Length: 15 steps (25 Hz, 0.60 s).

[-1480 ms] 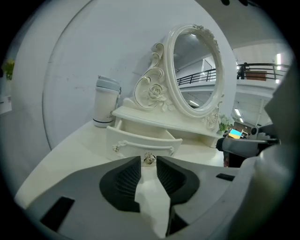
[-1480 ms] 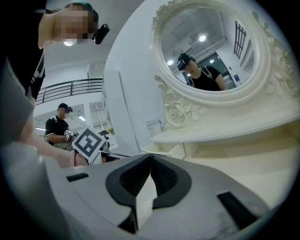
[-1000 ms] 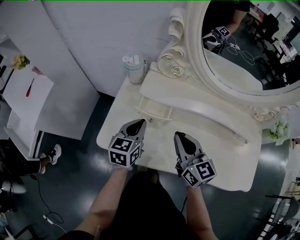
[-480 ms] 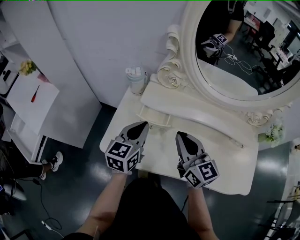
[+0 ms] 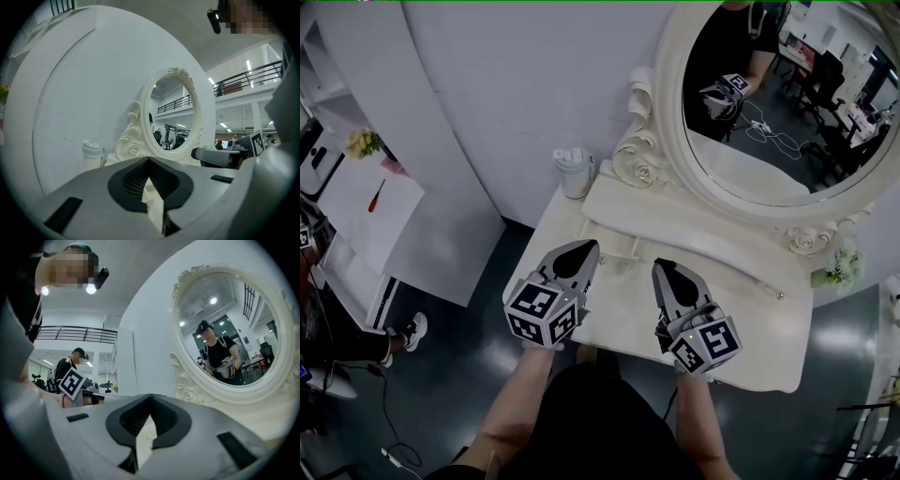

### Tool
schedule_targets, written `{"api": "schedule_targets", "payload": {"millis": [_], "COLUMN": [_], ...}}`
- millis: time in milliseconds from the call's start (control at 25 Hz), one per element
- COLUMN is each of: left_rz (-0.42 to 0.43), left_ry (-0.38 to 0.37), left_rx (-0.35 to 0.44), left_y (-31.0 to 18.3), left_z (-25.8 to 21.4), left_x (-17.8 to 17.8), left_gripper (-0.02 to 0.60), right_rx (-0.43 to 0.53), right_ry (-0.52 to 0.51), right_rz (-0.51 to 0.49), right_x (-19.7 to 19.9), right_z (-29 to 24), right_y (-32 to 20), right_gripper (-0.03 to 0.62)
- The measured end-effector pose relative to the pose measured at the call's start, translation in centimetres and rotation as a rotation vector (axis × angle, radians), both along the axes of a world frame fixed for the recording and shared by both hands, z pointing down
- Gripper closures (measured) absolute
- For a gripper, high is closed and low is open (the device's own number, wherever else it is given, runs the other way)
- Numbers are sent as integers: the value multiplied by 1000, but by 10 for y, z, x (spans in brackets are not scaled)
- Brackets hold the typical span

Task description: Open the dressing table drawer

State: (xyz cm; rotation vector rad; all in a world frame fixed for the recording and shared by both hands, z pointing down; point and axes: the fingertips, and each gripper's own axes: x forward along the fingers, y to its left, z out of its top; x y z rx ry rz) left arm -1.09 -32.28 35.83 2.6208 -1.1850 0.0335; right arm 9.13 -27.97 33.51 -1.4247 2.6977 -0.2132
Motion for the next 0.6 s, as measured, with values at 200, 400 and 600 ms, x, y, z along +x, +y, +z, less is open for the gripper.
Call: {"api": "schedule_targets", "payload": {"millis": [200,400,600], "left_rz": [0,-11,-28], "left_ry": [20,39,49], "left_rx": [40,71,99], "left_y": [2,5,6], "left_z": [-18,-33,-46], "left_x": [0,-7,-14], "left_gripper": [581,581,581], "right_rx": [25,47,68], "right_ry": [3,17,28], "right_rz": [10,24,37], "right_x": [4,7,12], "right_z": [-13,-24,-34], "right_y": [3,6,5], "right_gripper": [589,589,589]}}
